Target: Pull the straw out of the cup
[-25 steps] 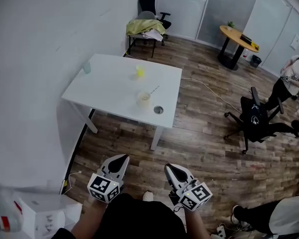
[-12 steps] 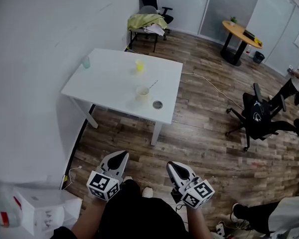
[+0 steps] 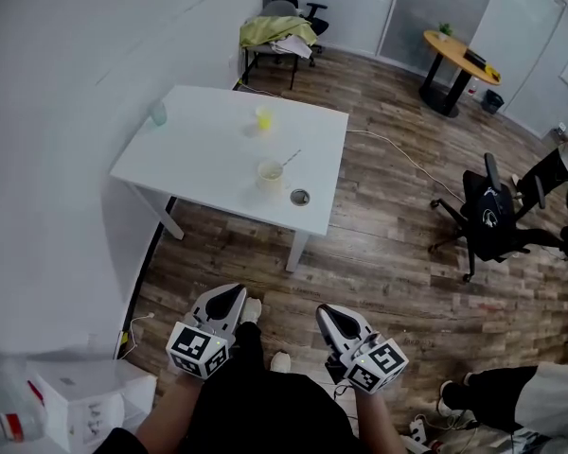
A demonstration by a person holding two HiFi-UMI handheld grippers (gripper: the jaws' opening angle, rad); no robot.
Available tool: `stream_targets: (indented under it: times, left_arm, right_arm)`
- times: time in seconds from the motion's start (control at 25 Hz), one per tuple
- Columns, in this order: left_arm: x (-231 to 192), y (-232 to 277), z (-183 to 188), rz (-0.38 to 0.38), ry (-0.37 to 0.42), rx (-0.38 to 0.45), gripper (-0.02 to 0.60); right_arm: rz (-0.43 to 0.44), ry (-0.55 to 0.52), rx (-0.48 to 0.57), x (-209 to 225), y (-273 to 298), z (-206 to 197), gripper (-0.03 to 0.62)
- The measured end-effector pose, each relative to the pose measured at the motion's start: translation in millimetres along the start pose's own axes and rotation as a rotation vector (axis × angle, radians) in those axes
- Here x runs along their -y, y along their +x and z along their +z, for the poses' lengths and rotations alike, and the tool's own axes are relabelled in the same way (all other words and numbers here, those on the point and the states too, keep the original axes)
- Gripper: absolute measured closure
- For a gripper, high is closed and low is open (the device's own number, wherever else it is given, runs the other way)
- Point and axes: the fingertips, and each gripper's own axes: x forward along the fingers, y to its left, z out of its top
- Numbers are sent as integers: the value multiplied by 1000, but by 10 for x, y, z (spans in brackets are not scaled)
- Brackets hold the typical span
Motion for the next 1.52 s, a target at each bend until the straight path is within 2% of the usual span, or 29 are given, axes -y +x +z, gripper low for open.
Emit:
stream_targets:
  times: [0.36, 1.0, 1.52]
  left_arm:
    - [-422, 482, 140, -28, 4, -5, 569]
    - [-1236, 1450, 597, -181, 75, -43, 569]
    - [-1815, 1902, 717, -284, 85, -49, 569]
  right_arm:
    - [-38, 3, -2, 297, 453, 146, 577]
    - [-151, -18, 18, 863, 1495, 601, 577]
    - [-249, -27, 48, 1112, 2058, 739, 577]
